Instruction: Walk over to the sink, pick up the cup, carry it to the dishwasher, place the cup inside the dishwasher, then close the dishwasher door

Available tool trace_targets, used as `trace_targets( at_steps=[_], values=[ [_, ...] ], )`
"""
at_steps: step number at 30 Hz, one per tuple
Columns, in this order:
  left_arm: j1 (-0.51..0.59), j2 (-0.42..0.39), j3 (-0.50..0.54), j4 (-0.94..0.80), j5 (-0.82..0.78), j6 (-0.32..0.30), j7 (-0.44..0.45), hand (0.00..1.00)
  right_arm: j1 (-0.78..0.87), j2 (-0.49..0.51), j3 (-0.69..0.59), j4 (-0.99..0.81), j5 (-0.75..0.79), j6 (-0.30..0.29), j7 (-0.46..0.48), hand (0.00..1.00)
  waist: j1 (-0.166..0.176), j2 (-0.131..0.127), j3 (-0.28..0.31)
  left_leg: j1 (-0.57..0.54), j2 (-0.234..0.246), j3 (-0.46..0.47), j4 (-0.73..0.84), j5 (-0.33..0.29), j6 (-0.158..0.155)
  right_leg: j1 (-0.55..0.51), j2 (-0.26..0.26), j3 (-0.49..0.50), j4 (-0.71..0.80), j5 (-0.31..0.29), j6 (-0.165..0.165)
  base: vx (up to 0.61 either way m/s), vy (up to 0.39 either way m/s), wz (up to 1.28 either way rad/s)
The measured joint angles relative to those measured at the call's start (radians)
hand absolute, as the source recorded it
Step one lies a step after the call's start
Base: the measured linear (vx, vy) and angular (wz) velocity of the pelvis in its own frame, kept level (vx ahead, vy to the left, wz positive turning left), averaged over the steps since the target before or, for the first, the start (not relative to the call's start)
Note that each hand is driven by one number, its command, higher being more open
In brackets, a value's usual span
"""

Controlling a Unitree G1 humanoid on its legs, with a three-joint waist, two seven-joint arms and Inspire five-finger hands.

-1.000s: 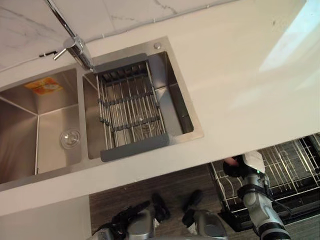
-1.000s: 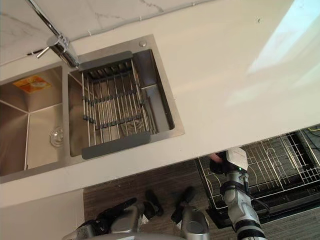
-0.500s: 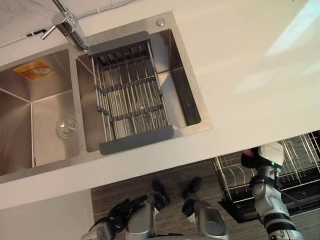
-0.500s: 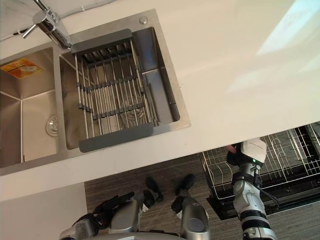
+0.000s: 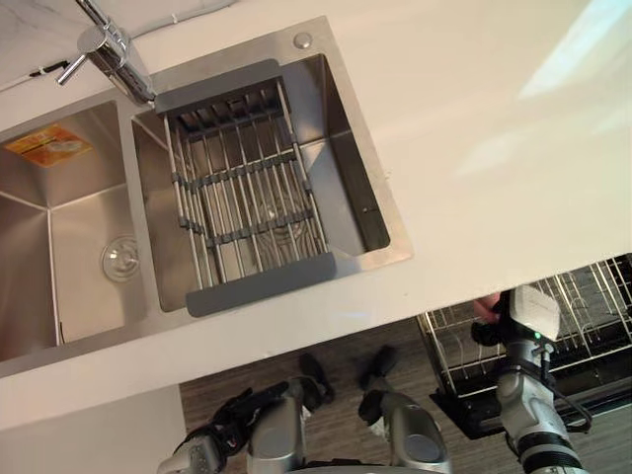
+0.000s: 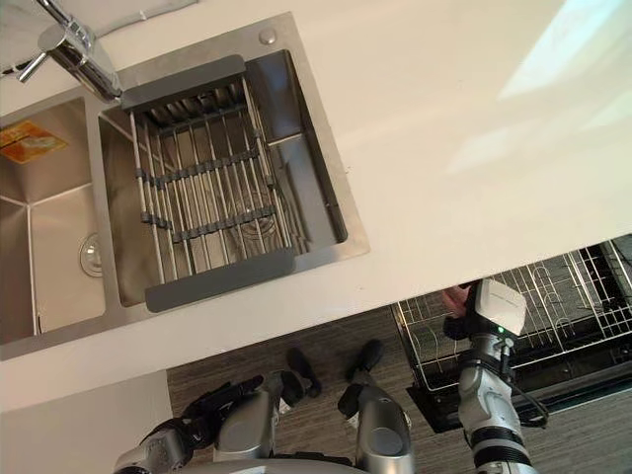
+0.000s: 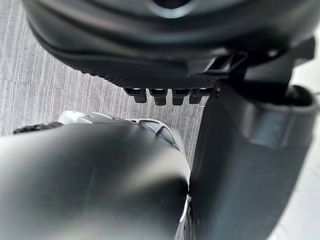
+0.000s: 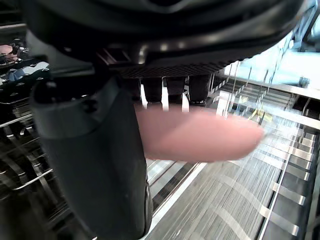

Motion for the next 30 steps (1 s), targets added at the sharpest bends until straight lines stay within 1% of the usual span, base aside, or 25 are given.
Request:
trace_targets(
  at_steps=[2, 4, 7, 9, 12, 18, 21, 22, 23, 24, 25, 26, 27, 29, 30],
  values=[
    [-0.004, -0.01, -0.002, 0.005, 0.0, -0.004, 0.0, 1.0, 0.005, 0.018, 0.052, 0.002, 0.042, -0.018, 0.095, 1.0, 0.003, 0.0, 0.0, 0.009, -0.005, -0.005, -0.022, 0.0, 0.0, 0.0, 0.002, -0.003, 0.0, 0.001, -0.002, -0.03, 0.089, 0.03],
    [-0.005, -0.015, -0.004, 0.006, 0.0, -0.009, 0.001, 1.0, 0.012, 0.029, 0.067, -0.006, 0.046, -0.025, 0.148, 1.0, 0.006, 0.0, 0.001, 0.015, -0.008, -0.007, -0.035, 0.001, 0.001, 0.001, 0.003, -0.004, 0.0, 0.002, -0.003, -0.03, 0.091, 0.02],
    [-0.012, -0.017, -0.008, 0.031, 0.001, -0.021, 0.0, 1.0, 0.018, 0.001, 0.072, -0.008, 0.079, -0.036, 0.223, 1.0, 0.006, -0.001, 0.001, 0.031, -0.011, -0.007, -0.043, 0.001, 0.002, 0.014, 0.003, -0.005, -0.001, 0.002, -0.003, -0.03, 0.081, 0.01],
    [-0.013, -0.017, -0.01, 0.035, 0.004, -0.026, 0.0, 1.0, 0.021, -0.005, 0.084, -0.011, 0.08, -0.038, 0.234, 1.0, 0.003, -0.001, 0.001, 0.034, -0.011, -0.007, -0.046, 0.002, 0.003, 0.016, 0.003, -0.005, -0.002, 0.002, -0.003, -0.03, 0.074, -0.01],
    [-0.021, -0.017, -0.013, 0.042, 0.02, -0.026, 0.0, 1.0, 0.033, -0.006, 0.085, -0.016, 0.108, -0.038, 0.224, 1.0, 0.001, -0.001, 0.001, 0.038, -0.013, -0.007, -0.051, 0.005, 0.004, 0.019, 0.003, -0.005, -0.006, 0.002, -0.004, -0.03, 0.085, 0.0],
    [-0.033, -0.016, -0.02, 0.065, 0.02, -0.024, 0.002, 1.0, 0.076, 0.005, 0.076, -0.027, 0.176, -0.044, 0.149, 1.0, -0.004, -0.004, -0.001, 0.061, -0.014, -0.004, -0.05, 0.005, 0.004, 0.043, 0.004, -0.004, -0.011, 0.003, -0.004, -0.01, 0.086, 0.0],
    [-0.032, -0.016, -0.009, 0.065, 0.02, -0.006, 0.004, 1.0, 0.137, 0.057, -0.008, -0.14, 0.255, -0.071, 0.115, 1.0, -0.013, -0.007, -0.002, 0.072, -0.01, -0.001, -0.035, 0.005, 0.004, 0.061, 0.006, 0.001, -0.018, 0.004, -0.002, -0.02, 0.081, -0.05],
    [-0.031, -0.015, 0.002, 0.066, 0.02, 0.007, 0.005, 1.0, 0.164, 0.081, -0.045, -0.221, 0.279, -0.081, 0.11, 1.0, -0.021, -0.011, -0.002, 0.079, -0.006, 0.005, -0.026, 0.004, 0.004, 0.068, 0.007, 0.007, -0.018, 0.004, -0.002, -0.03, 0.073, -0.15],
    [-0.029, -0.013, 0.004, 0.067, 0.02, 0.011, 0.005, 1.0, 0.186, 0.097, -0.075, -0.279, 0.291, -0.094, 0.107, 1.0, -0.023, -0.015, -0.004, 0.086, -0.003, 0.014, -0.021, 0.004, 0.004, 0.071, 0.008, 0.016, -0.018, 0.004, -0.002, -0.04, 0.112, -0.25],
    [-0.023, -0.012, 0.019, 0.066, 0.02, 0.018, 0.005, 1.0, 0.203, 0.121, -0.122, -0.345, 0.313, -0.113, 0.094, 1.0, -0.026, -0.025, -0.009, 0.094, 0.001, 0.021, -0.015, 0.004, 0.004, 0.075, 0.009, 0.028, -0.017, 0.004, -0.001, -0.04, 0.077, -0.27],
    [-0.02, -0.012, 0.028, 0.066, 0.02, 0.023, 0.003, 1.0, 0.206, 0.133, -0.148, -0.378, 0.322, -0.119, 0.091, 1.0, -0.029, -0.03, -0.011, 0.098, 0.004, 0.024, -0.011, 0.003, 0.003, 0.078, 0.01, 0.034, -0.017, 0.004, -0.001, -0.05, 0.103, -0.28],
    [-0.004, -0.012, 0.058, 0.065, 0.016, 0.037, -0.002, 1.0, 0.216, 0.164, -0.224, -0.456, 0.367, -0.138, 0.079, 1.0, -0.046, -0.039, -0.016, 0.106, 0.023, 0.043, 0.014, -0.014, 0.004, 0.09, 0.022, 0.044, -0.02, 0.001, 0.002, -0.04, 0.08, -0.23],
    [0.002, -0.013, 0.072, 0.065, 0.012, 0.045, -0.003, 1.0, 0.222, 0.173, -0.254, -0.486, 0.392, -0.151, 0.068, 1.0, -0.048, -0.042, -0.019, 0.111, 0.031, 0.051, 0.027, -0.022, 0.003, 0.095, 0.027, 0.052, -0.021, 0.0, 0.004, -0.05, 0.1, -0.35],
    [0.021, -0.01, 0.113, 0.067, -0.01, 0.075, -0.006, 1.0, 0.251, 0.204, -0.383, -0.572, 0.471, -0.196, 0.011, 1.0, -0.054, -0.063, -0.042, 0.131, 0.058, 0.08, 0.056, -0.044, 0.0, 0.107, 0.042, 0.083, -0.024, -0.003, 0.002, -0.04, 0.097, -0.41],
    [0.028, -0.005, 0.121, 0.067, -0.013, 0.083, -0.006, 1.0, 0.258, 0.212, -0.414, -0.588, 0.486, -0.206, -0.004, 1.0, -0.06, -0.068, -0.051, 0.135, 0.062, 0.087, 0.057, -0.047, -0.002, 0.108, 0.046, 0.088, -0.025, -0.003, 0.002, -0.03, 0.1, -0.31]
  ],
)
